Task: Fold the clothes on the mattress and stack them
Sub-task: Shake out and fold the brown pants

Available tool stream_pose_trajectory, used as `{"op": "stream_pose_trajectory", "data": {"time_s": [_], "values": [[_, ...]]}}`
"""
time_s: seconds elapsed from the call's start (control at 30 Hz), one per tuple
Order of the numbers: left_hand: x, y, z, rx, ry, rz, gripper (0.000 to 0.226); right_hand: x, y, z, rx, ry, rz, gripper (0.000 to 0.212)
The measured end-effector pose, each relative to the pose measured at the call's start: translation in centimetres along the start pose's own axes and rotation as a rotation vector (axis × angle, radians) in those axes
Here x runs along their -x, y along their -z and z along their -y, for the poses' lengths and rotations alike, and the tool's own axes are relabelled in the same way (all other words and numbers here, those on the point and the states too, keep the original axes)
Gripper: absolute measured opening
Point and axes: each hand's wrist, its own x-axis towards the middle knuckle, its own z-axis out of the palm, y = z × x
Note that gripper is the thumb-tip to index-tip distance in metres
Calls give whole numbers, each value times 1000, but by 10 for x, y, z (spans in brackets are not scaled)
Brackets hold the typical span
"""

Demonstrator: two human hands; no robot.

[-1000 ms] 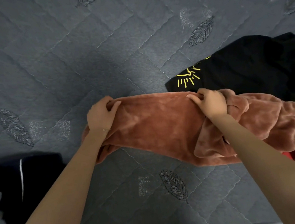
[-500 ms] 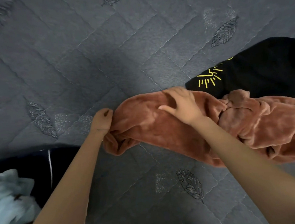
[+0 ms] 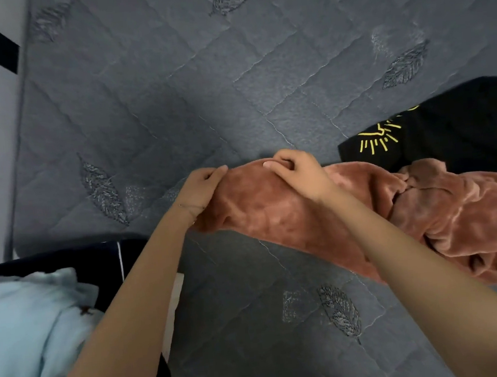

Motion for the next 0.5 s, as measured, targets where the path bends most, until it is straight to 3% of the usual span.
{"op": "stream_pose_trajectory", "data": {"time_s": [0.07, 0.13, 0.2, 0.3, 0.4, 0.5], "values": [[-6, 12, -8, 2, -23, 7, 36, -4, 2, 7, -71, -38, -27, 31], [-14, 19, -11, -52, -118, -96, 32, -9, 2, 13, -92, -62, -103, 28], [-18, 22, -9, -119, -212, -225, 21, -13, -2, 13, -23, -106, -179, 28], [-17, 24, 6, -254, -238, -302, 16, -14, -10, 8, 139, -209, -156, 26], [-15, 25, 29, -355, -113, -311, 24, -12, -18, 2, 193, -234, -116, 25], [-11, 23, 47, -257, 91, -339, 32, -10, -23, 2, 137, -214, -120, 30]]}}
